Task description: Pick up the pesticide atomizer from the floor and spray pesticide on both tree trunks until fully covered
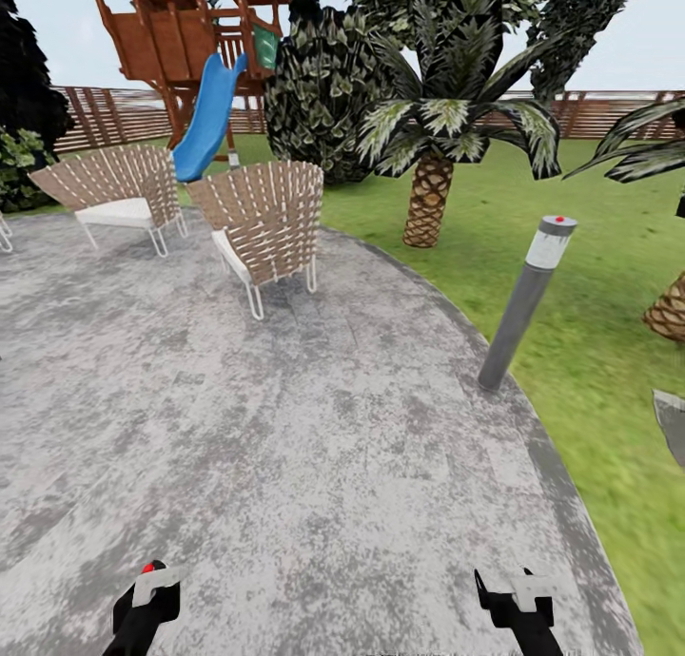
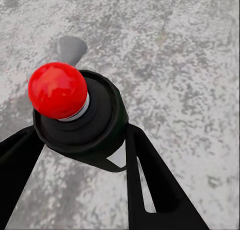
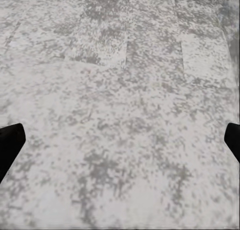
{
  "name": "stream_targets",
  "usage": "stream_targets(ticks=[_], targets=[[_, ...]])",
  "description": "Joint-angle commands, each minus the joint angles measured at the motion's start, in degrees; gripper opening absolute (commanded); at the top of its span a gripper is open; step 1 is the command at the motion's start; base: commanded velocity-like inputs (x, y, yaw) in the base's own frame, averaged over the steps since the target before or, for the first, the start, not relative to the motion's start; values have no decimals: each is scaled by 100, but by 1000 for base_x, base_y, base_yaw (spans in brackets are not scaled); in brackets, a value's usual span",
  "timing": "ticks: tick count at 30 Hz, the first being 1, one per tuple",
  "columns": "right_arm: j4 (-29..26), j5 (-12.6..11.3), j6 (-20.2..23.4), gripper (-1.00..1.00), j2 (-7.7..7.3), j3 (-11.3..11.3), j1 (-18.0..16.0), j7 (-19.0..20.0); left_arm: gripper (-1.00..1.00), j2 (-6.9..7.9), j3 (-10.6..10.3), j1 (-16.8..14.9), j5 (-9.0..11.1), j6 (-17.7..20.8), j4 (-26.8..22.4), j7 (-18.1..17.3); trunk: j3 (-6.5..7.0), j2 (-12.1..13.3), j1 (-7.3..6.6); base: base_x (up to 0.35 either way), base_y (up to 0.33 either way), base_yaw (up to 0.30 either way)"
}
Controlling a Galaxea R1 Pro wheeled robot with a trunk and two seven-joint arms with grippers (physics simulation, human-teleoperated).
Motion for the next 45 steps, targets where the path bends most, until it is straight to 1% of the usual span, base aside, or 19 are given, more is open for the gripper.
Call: stream_targets(ticks=[1, 8, 16, 39, 40, 41, 45], targets=[[7, 7, -17, 100, 0, -1, -5, -3, -100, 1, -4, -1, 9, -17, 2, 12, -1, -2, -1, -11, 7, -283], [7, 7, -17, 100, 1, 1, -5, -3, -100, 1, -4, -1, 9, -18, 2, 12, 22, -2, -1, -2, 1, -240], [7, 7, -16, 100, 9, -6, -5, -3, -100, -1, -4, -1, 8, -18, 17, 12, 33, -2, -1, 0, 0, -102], [-1, -6, -16, 100, -7, -16, -5, -3, -100, -9, 4, -1, 4, -18, 81, 12, 38, -2, -1, 5, -7, -294], [-2, -13, -16, 100, -11, -16, -5, -3, -100, -10, 4, -1, 3, -18, 81, 12, 38, -2, -1, 106, -156, -298], [-1, -76, -16, 100, -20, -16, -5, -3, -100, -15, 4, -1, 1, -18, 81, 12, 38, -2, -1, 138, -207, -298], [0, -196, -16, 100, -25, -16, -5, -3, -100, -9, 4, -1, 0, -18, 81, 12, 38, -2, -1, 156, -221, -298]])
